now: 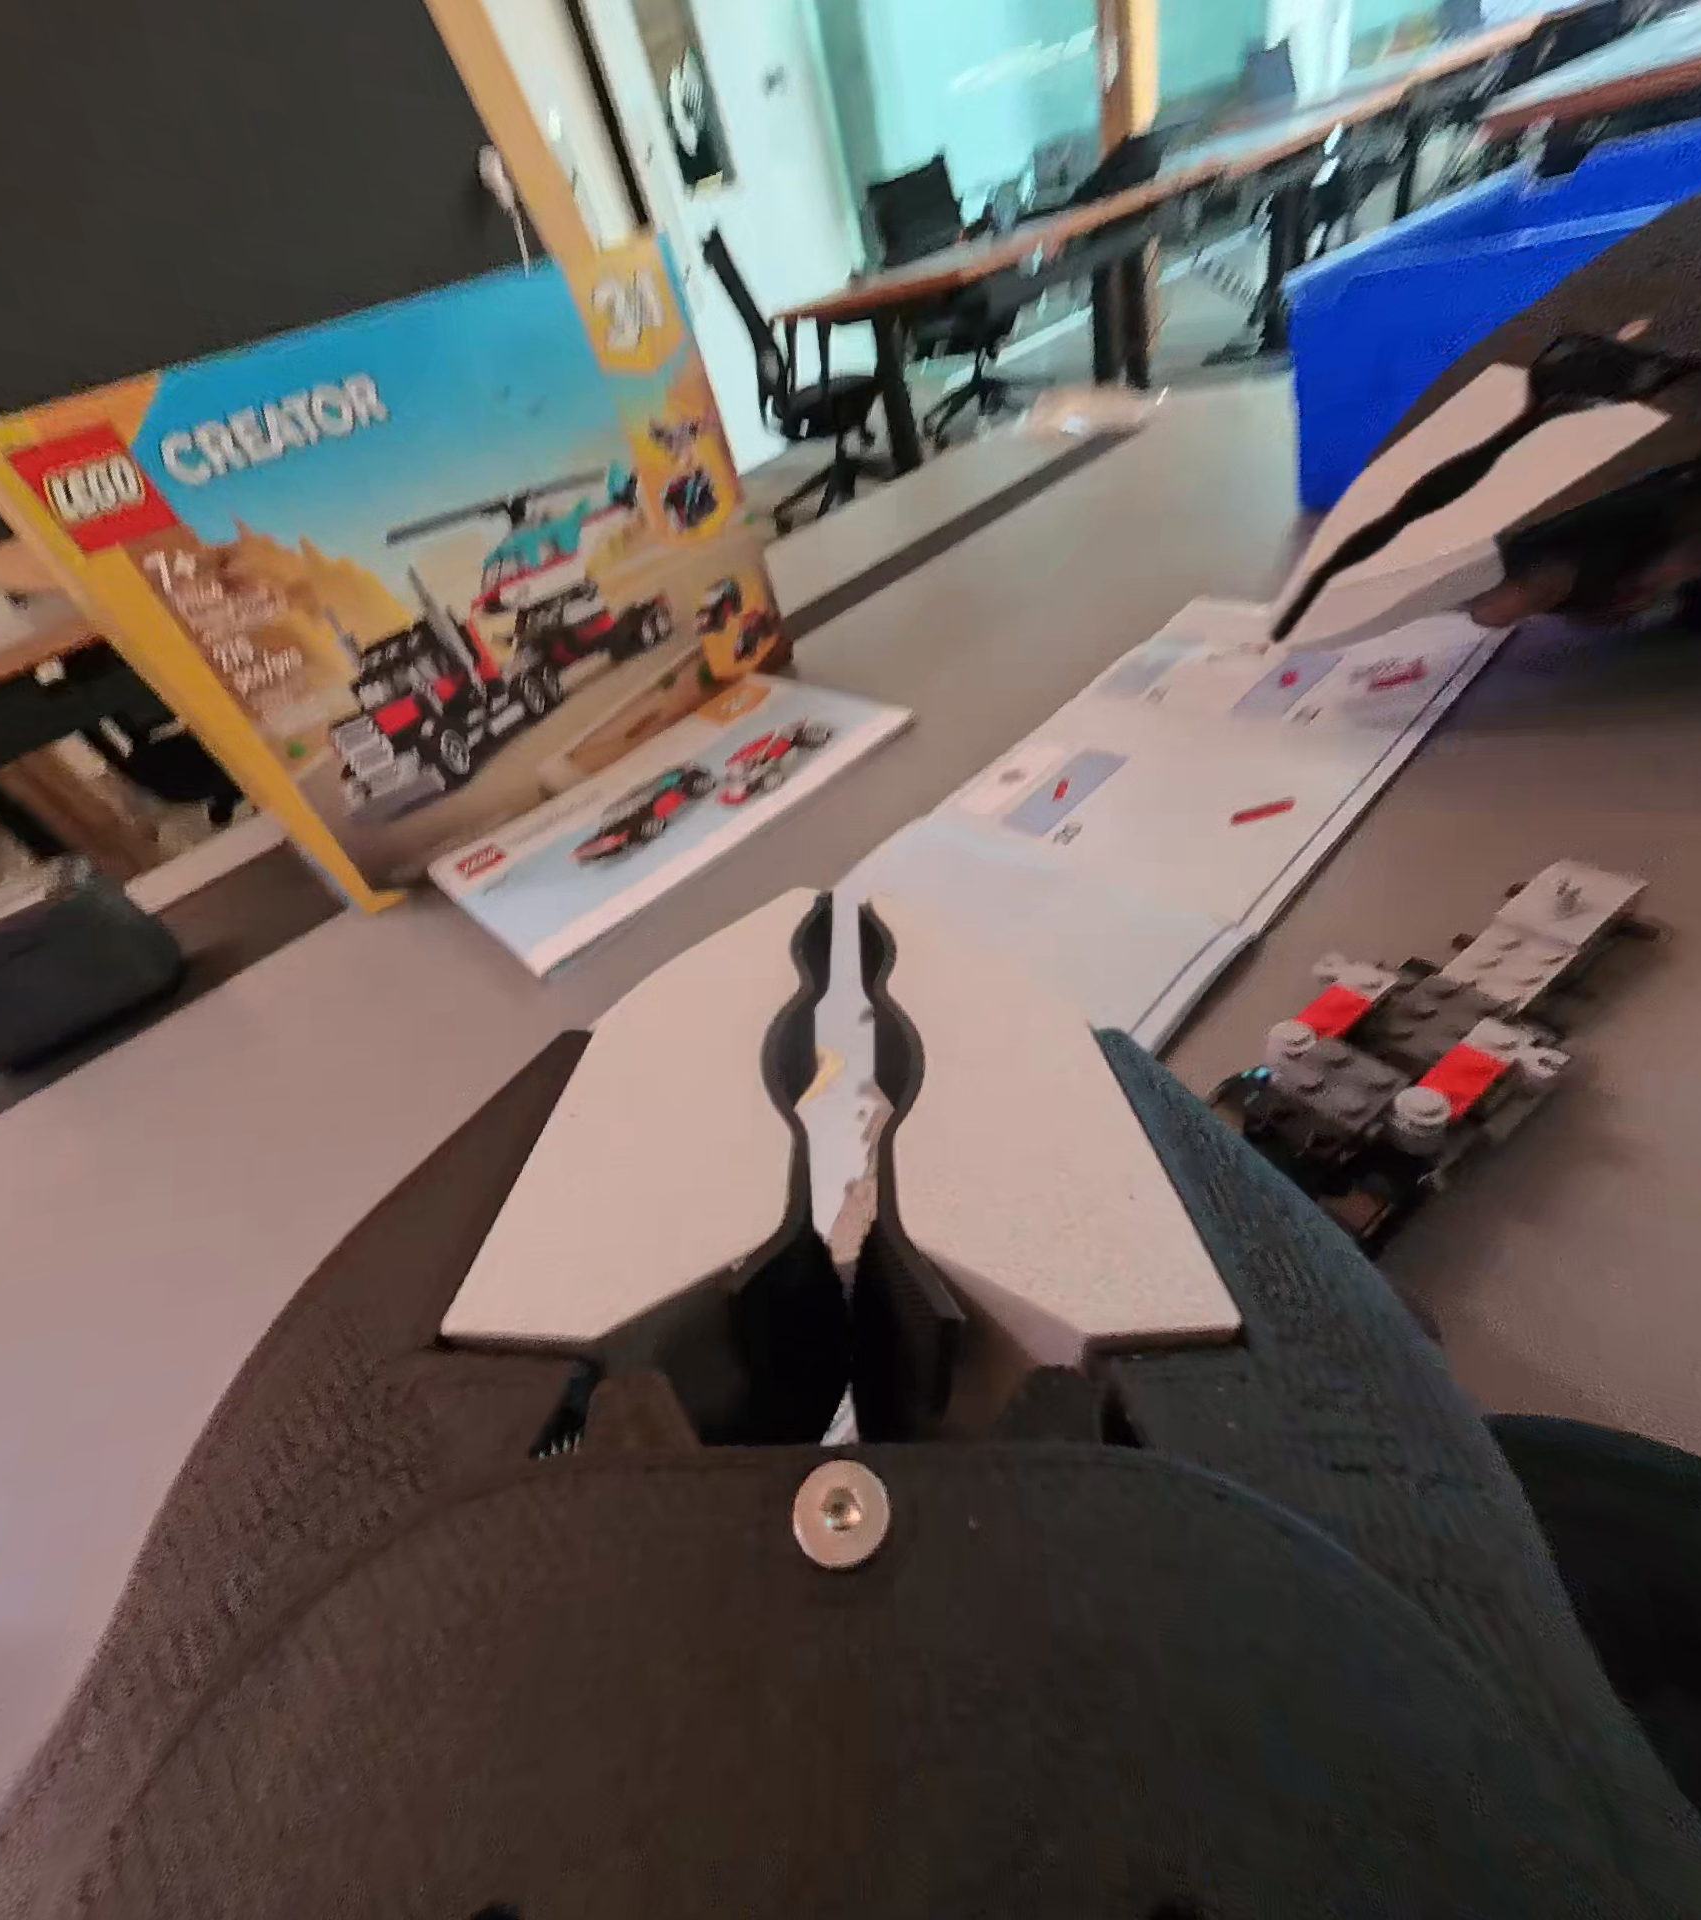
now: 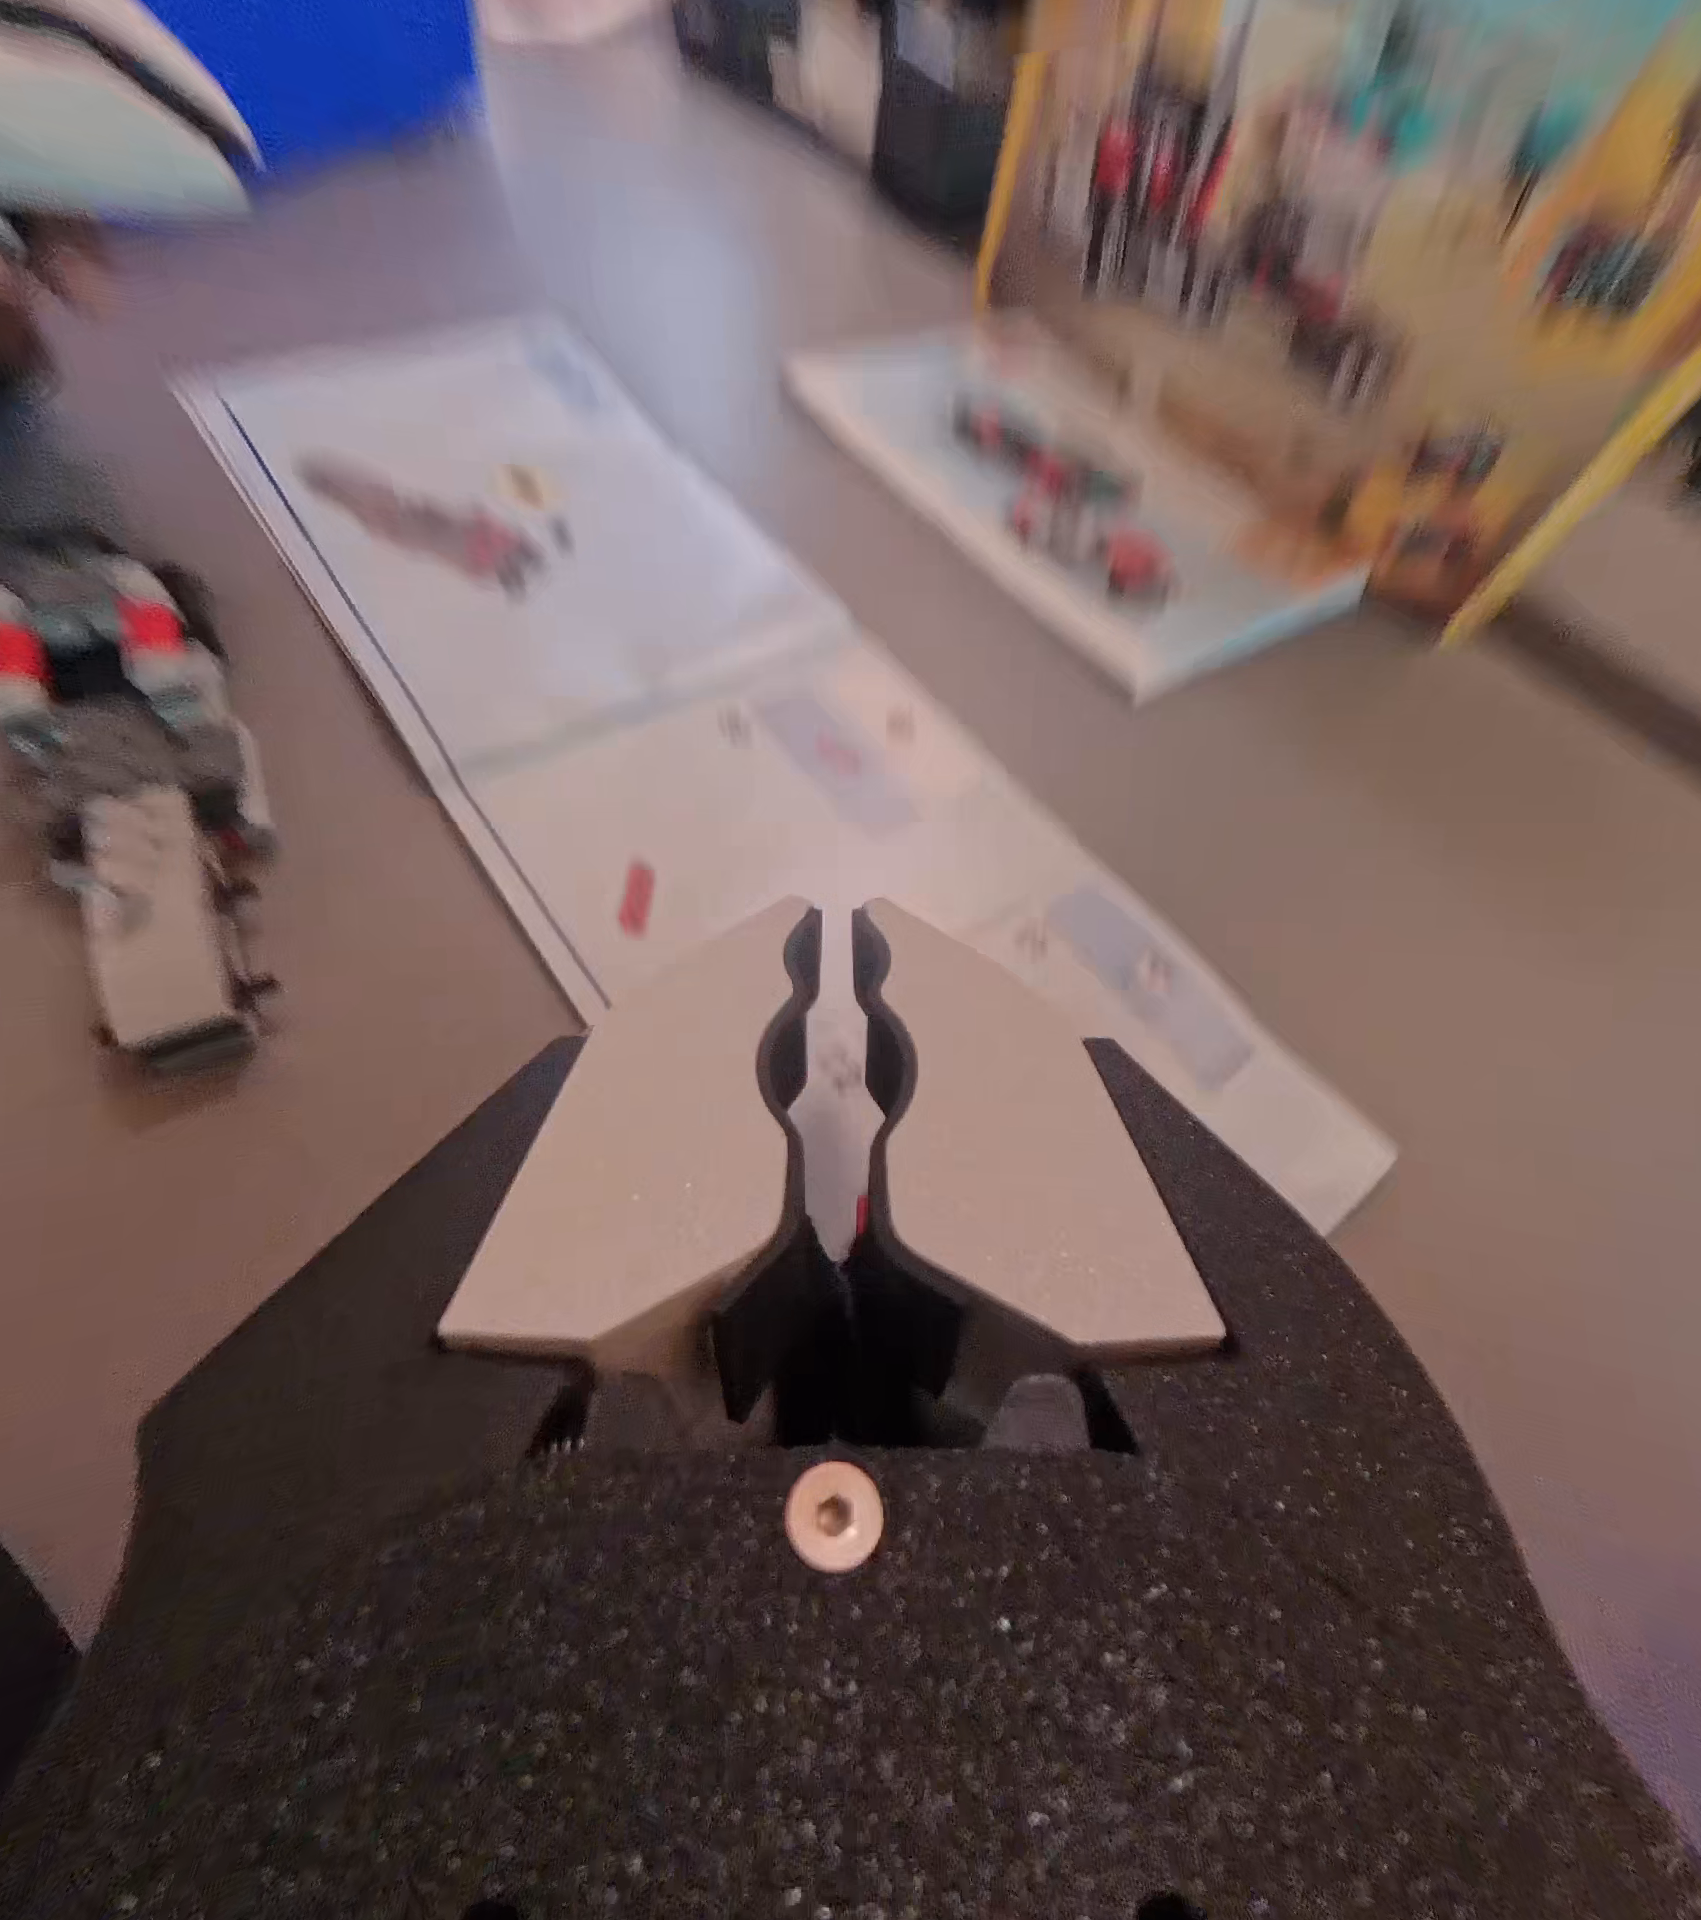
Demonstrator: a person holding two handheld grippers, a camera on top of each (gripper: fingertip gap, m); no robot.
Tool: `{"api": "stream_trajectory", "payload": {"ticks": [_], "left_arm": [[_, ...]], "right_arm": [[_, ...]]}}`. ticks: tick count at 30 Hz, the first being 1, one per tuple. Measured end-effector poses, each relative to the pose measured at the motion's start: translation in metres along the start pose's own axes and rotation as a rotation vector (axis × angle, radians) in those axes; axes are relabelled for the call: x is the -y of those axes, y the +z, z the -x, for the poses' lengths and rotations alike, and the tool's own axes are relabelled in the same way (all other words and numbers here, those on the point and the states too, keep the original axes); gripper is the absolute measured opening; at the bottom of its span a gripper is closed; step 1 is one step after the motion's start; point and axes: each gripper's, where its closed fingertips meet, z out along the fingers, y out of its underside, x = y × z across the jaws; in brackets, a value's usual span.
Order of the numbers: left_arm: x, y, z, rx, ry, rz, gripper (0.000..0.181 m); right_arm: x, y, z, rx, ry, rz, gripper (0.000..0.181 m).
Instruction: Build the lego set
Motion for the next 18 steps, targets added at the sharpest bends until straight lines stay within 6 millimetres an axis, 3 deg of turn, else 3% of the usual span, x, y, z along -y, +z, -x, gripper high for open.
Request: {"api": "stream_trajectory", "payload": {"ticks": [3,10,14,16,18], "left_arm": [[-0.016,0.002,0.003,0.020,-0.031,0.097,0.008],[-0.019,0.002,0.008,0.058,-0.015,0.129,0.009],[-0.026,0.002,0.011,0.073,-0.023,0.170,0.010],[-0.027,0.002,0.011,0.078,-0.009,0.176,0.010],[-0.025,0.001,0.009,0.077,0.012,0.161,0.010]], "right_arm": [[-0.033,0.010,0.002,0.005,0.026,0.238,0.004],[-0.029,0.012,0.028,0.168,0.033,0.225,0.001],[-0.029,0.008,0.031,0.139,-0.069,0.239,0.006],[-0.010,-0.001,0.032,0.084,-0.143,0.207,0.018],[0.038,-0.027,0.043,0.045,-0.193,0.051,0.022]]}}
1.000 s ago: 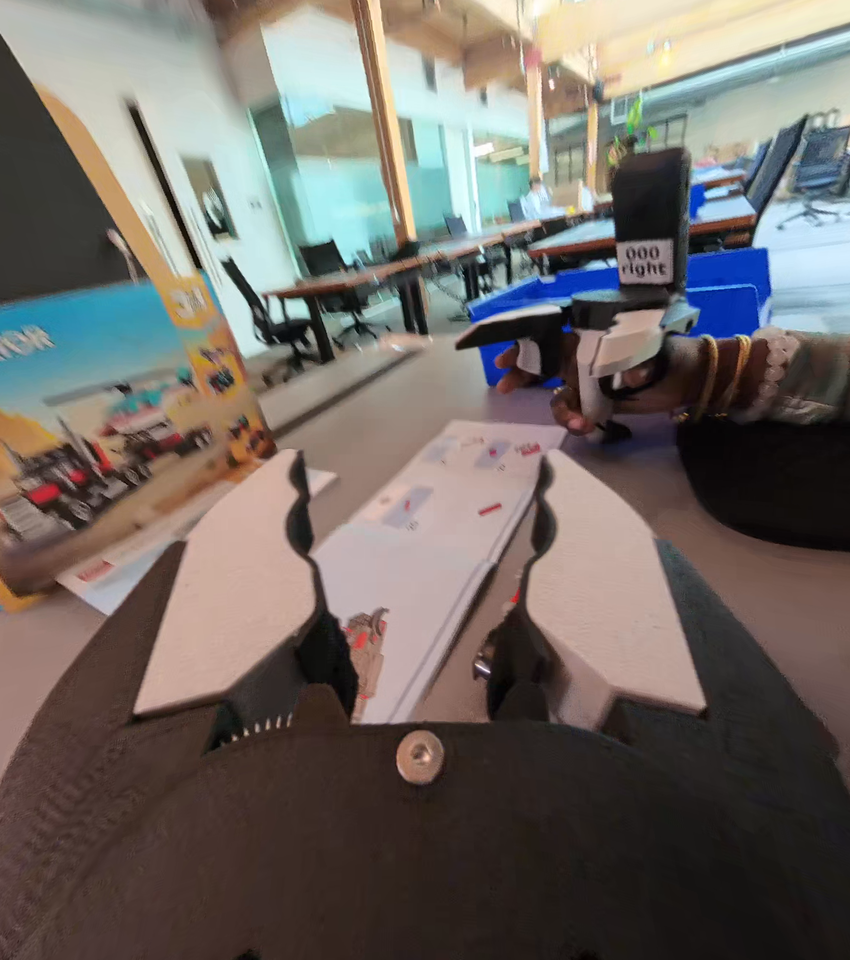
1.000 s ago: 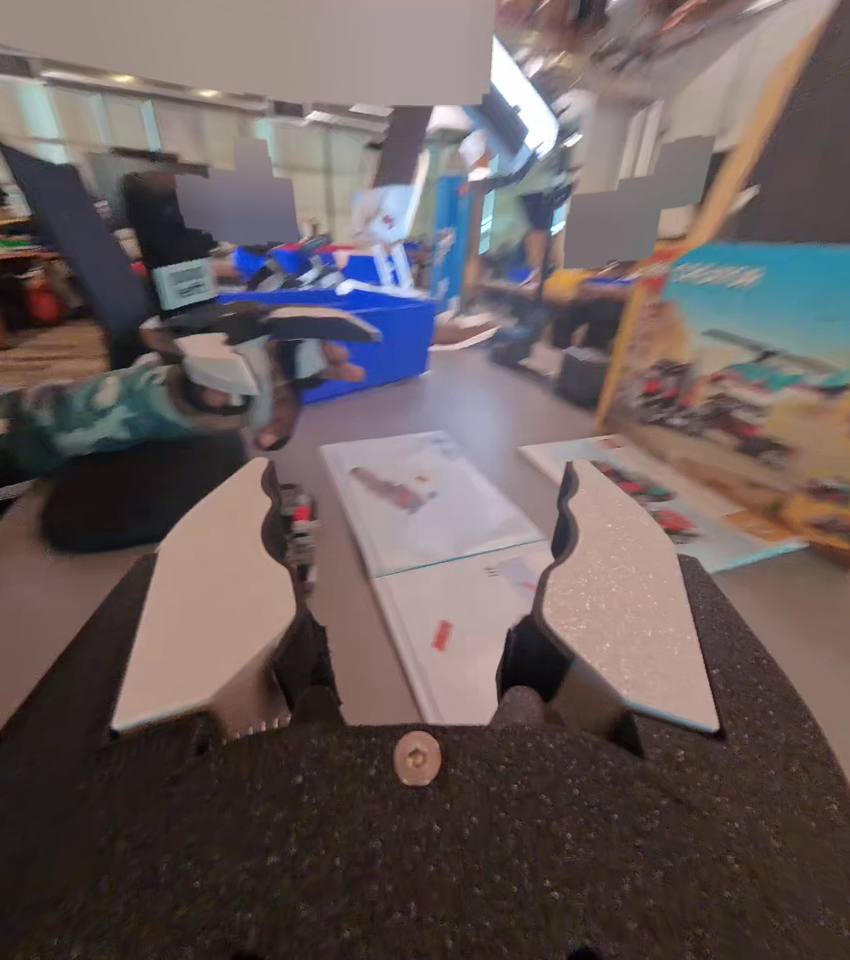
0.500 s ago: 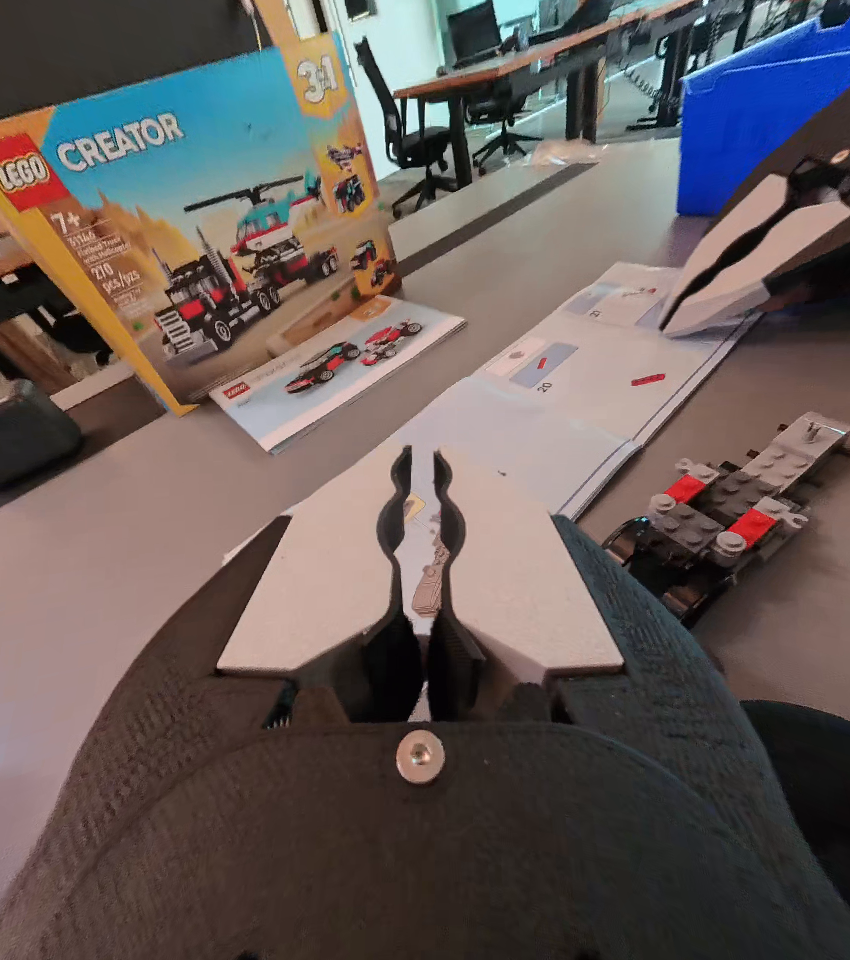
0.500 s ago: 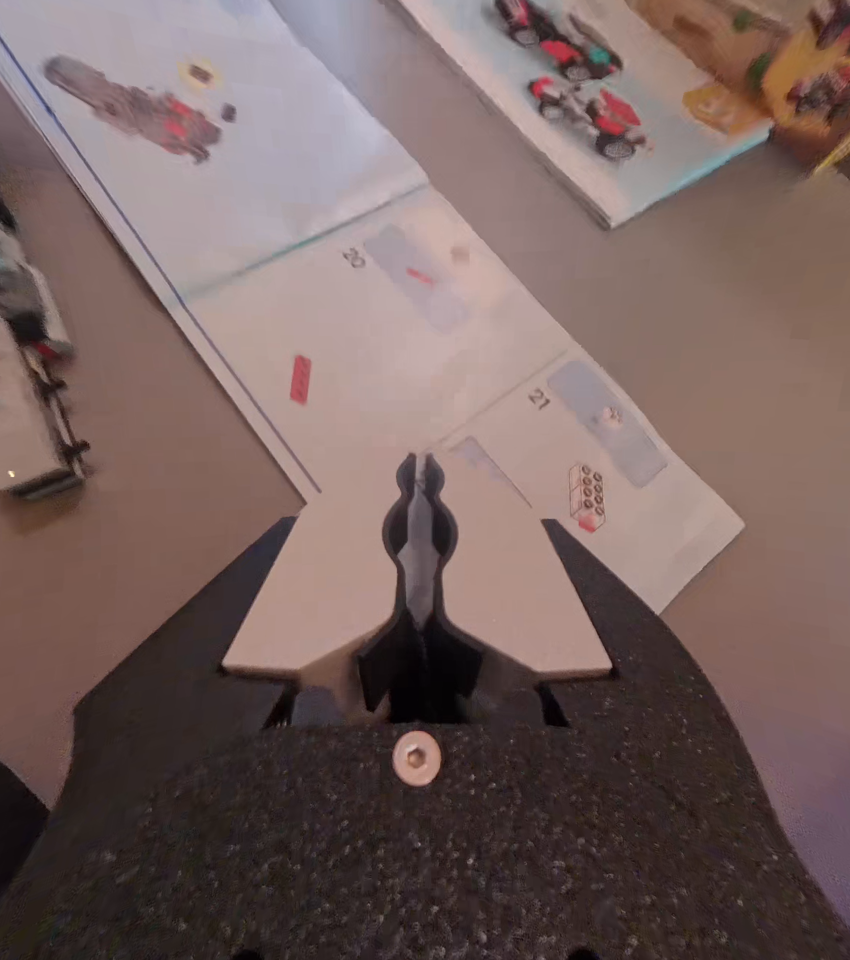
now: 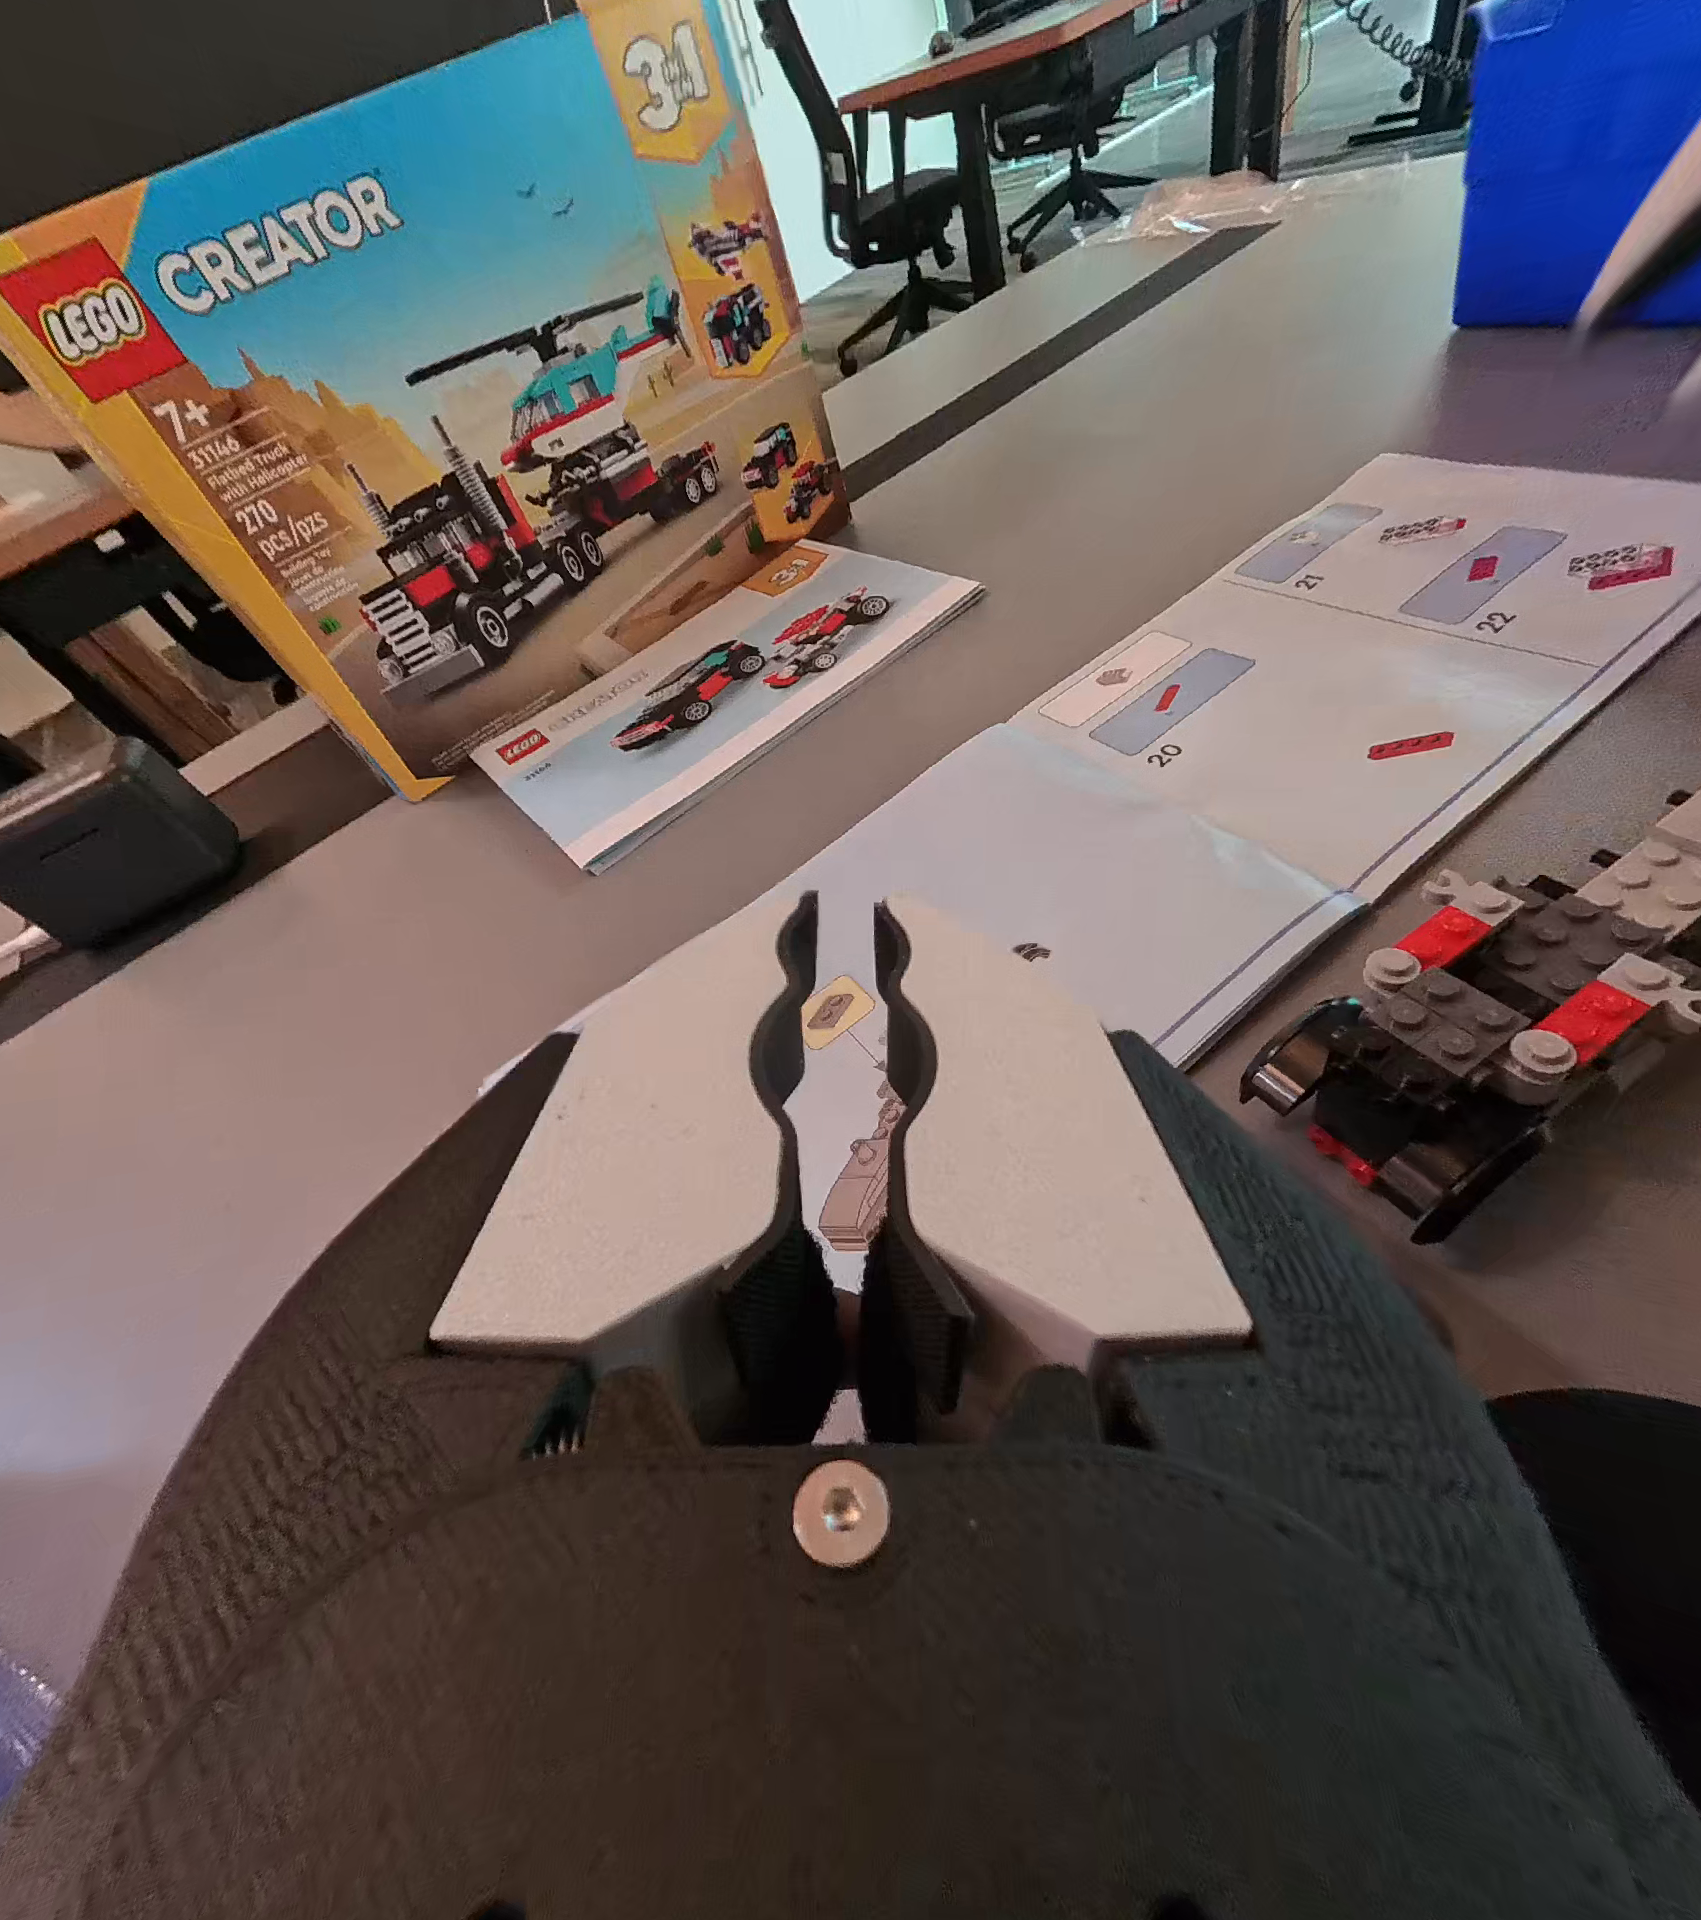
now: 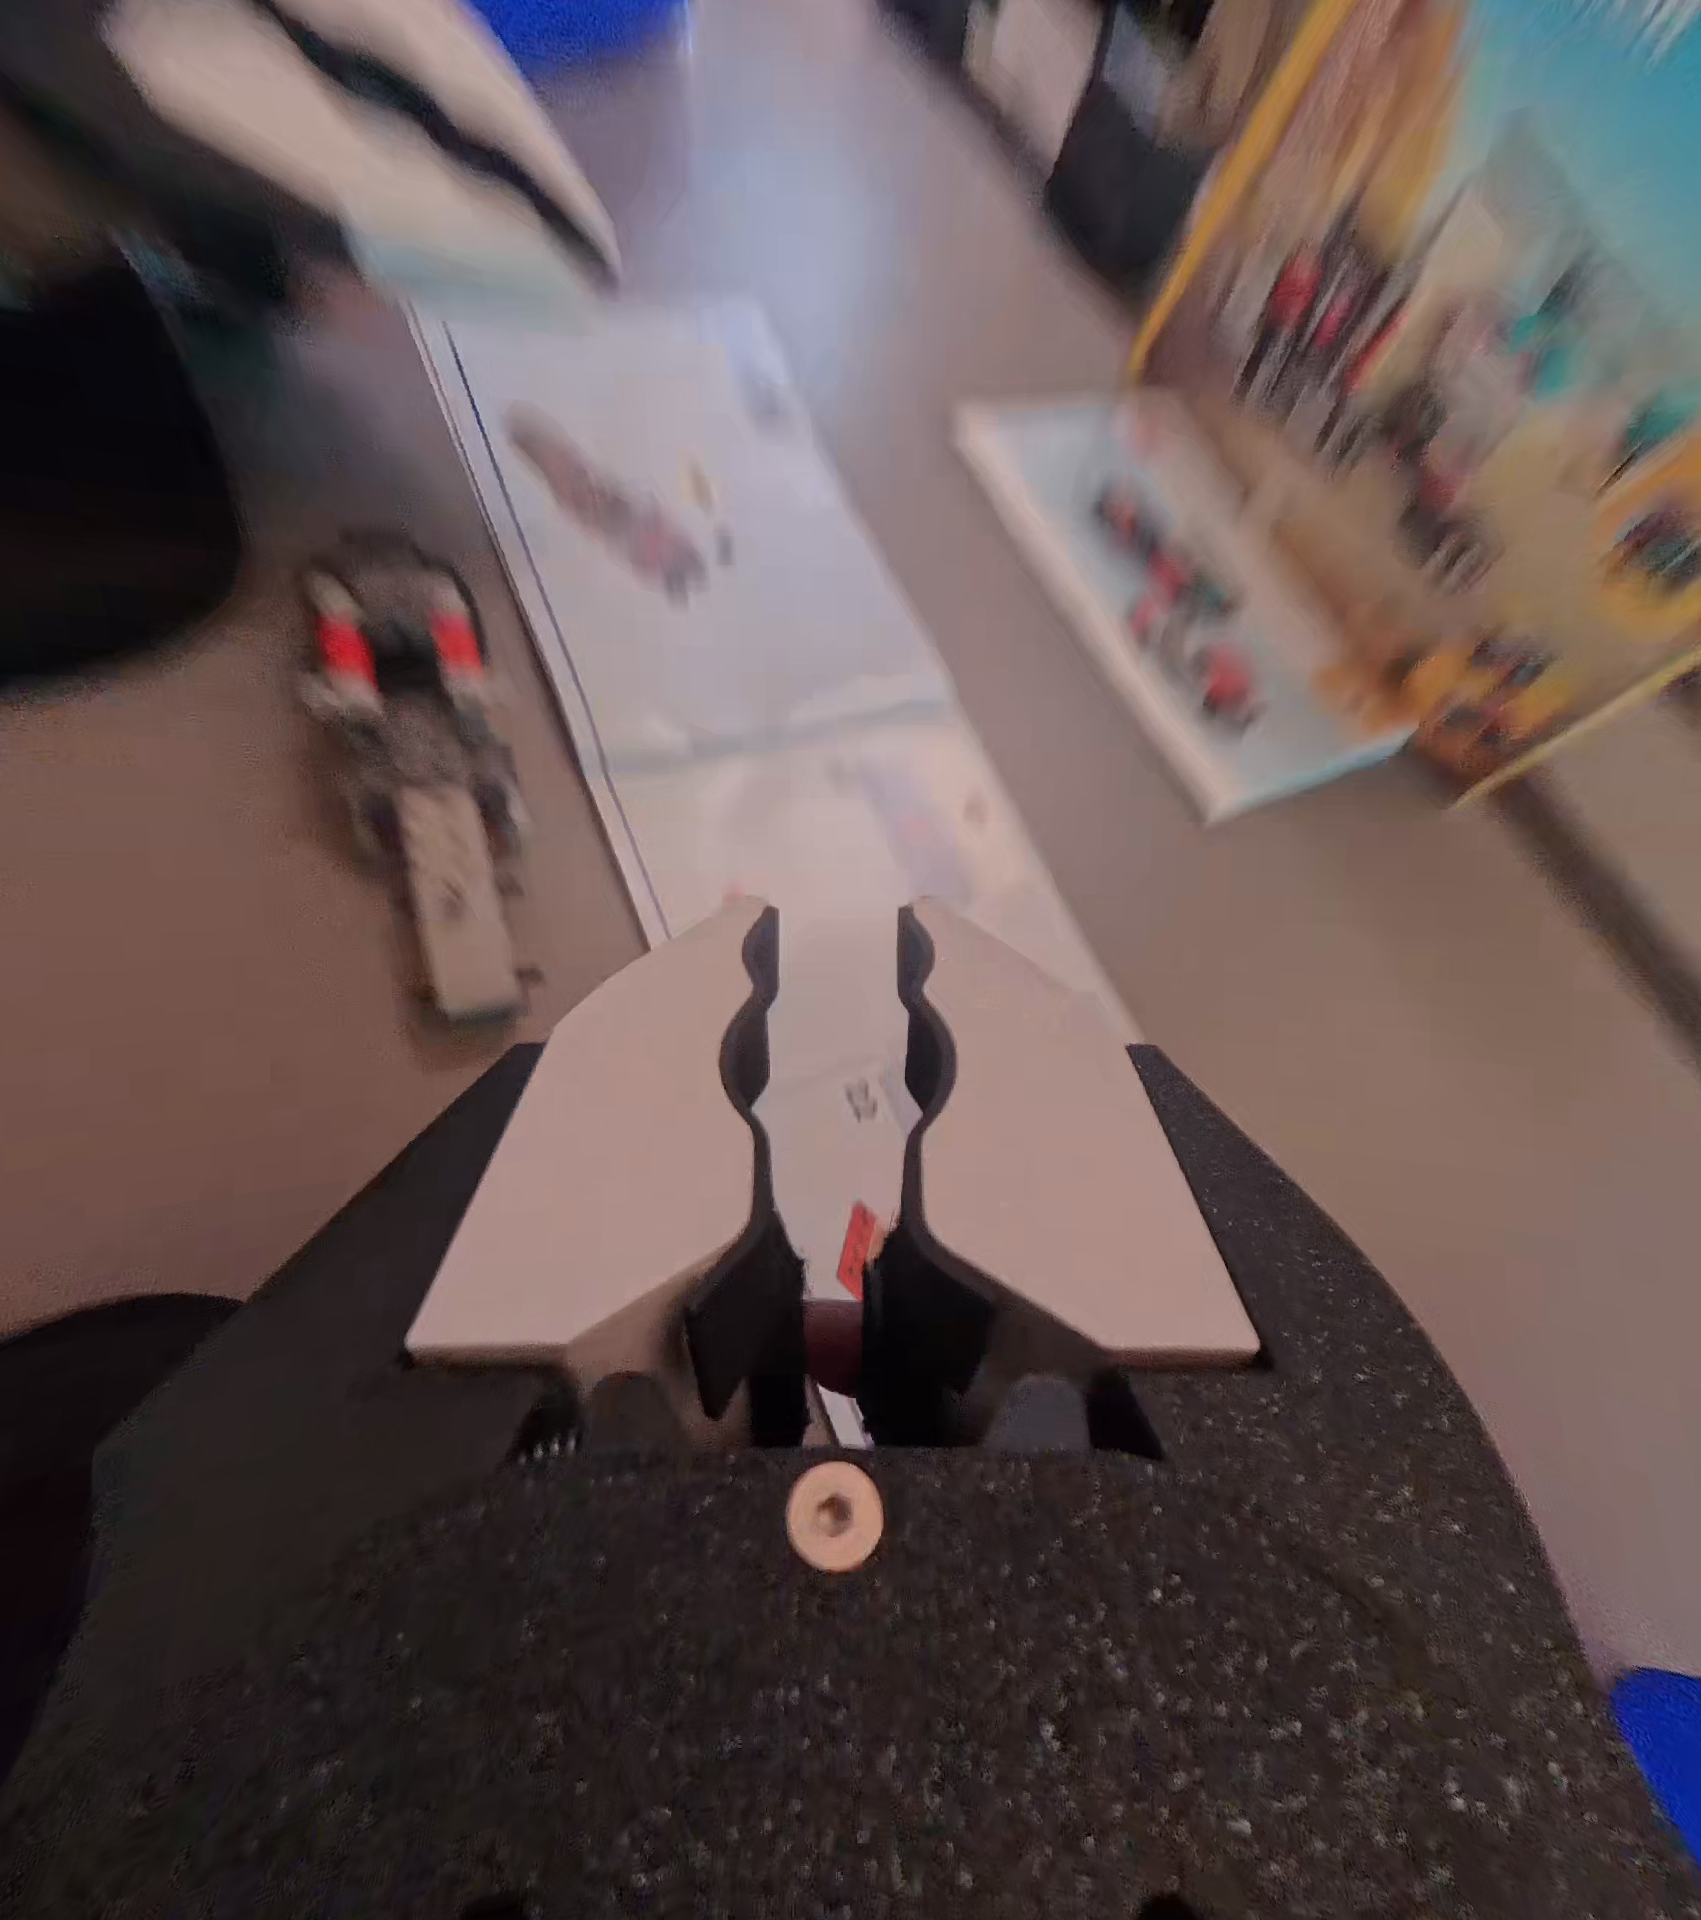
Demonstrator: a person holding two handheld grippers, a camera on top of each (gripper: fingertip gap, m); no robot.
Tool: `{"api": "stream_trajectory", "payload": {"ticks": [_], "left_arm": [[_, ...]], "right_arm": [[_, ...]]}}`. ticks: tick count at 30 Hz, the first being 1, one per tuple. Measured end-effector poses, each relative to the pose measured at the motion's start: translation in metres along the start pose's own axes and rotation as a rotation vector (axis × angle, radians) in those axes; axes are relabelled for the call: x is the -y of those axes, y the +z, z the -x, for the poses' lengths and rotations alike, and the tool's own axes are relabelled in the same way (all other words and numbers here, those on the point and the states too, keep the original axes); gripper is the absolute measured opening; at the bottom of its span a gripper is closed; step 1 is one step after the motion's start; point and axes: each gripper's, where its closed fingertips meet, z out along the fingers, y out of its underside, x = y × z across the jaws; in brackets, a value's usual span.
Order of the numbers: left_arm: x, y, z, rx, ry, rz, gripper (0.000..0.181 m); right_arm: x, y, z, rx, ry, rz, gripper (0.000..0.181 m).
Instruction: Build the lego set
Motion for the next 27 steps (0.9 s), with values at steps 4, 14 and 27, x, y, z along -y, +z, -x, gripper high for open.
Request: {"api": "stream_trajectory", "payload": {"ticks": [4,14,27], "left_arm": [[0.003,-0.002,0.001,0.020,0.030,-0.032,0.010],[-0.004,0.004,-0.003,0.023,0.093,0.033,0.012],[-0.007,0.006,-0.010,0.000,0.143,0.050,0.013]], "right_arm": [[0.065,-0.119,-0.024,-0.275,-0.013,-0.275,0.021],[-0.205,-0.250,-0.102,-0.363,0.582,0.620,0.016],[-0.254,-0.226,-0.104,-0.189,0.666,0.826,0.037]]}}
